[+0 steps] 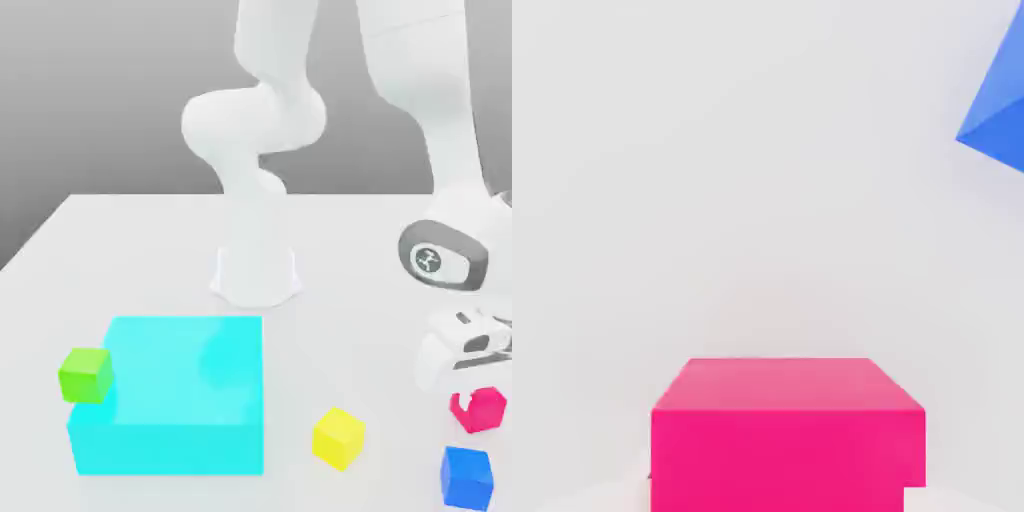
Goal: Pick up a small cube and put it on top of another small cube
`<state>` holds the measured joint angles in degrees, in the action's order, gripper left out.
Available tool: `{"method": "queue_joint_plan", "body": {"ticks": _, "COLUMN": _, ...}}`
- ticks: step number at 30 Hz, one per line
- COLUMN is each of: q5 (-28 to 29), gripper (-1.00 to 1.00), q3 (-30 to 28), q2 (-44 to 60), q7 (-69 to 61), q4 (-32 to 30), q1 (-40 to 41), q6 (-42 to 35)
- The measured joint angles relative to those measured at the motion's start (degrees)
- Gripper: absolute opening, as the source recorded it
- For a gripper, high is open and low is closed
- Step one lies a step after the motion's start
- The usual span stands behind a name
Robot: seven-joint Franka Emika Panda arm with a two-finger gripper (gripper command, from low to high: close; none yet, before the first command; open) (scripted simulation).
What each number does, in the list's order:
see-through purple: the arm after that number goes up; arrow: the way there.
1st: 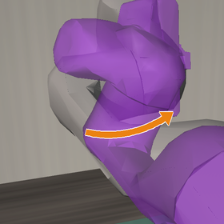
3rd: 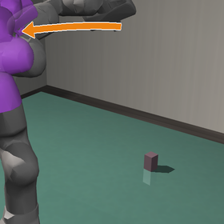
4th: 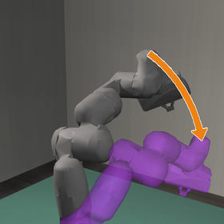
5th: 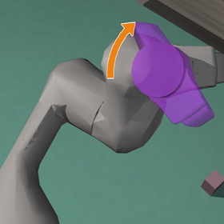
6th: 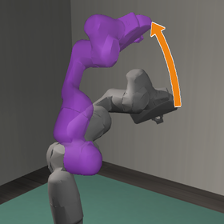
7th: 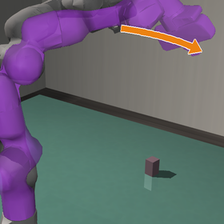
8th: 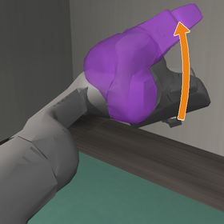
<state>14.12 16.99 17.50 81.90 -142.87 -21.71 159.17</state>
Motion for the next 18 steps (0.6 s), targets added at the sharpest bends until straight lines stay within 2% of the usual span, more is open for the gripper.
{"method": "queue_joint_plan", "body": {"ticks": 4, "q5": -5.5, "gripper": -1.00, "q3": 0.9, "q2": -6.5, "q7": -8.9, "q4": -2.8, "q1": 5.5, "q6": -3.3}}
{"method": "queue_joint_plan", "body": {"ticks": 12, "q5": -13.7, "gripper": -1.00, "q3": -4.8, "q2": -17.1, "q7": -30.9, "q4": -9.2, "q1": 18.6, "q6": -6.7}}
{"method": "queue_joint_plan", "body": {"ticks": 14, "q5": -13.0, "gripper": -1.00, "q3": -4.5, "q2": -15.5, "q7": -31.9, "q4": -9.7, "q1": 21.4, "q6": -4.7}}
{"method": "queue_joint_plan", "body": {"ticks": 18, "q5": -8.3, "gripper": -1.00, "q3": -6.0, "q2": -7.9, "q7": -28.9, "q4": -9.4, "q1": 19.2, "q6": 2.5}}
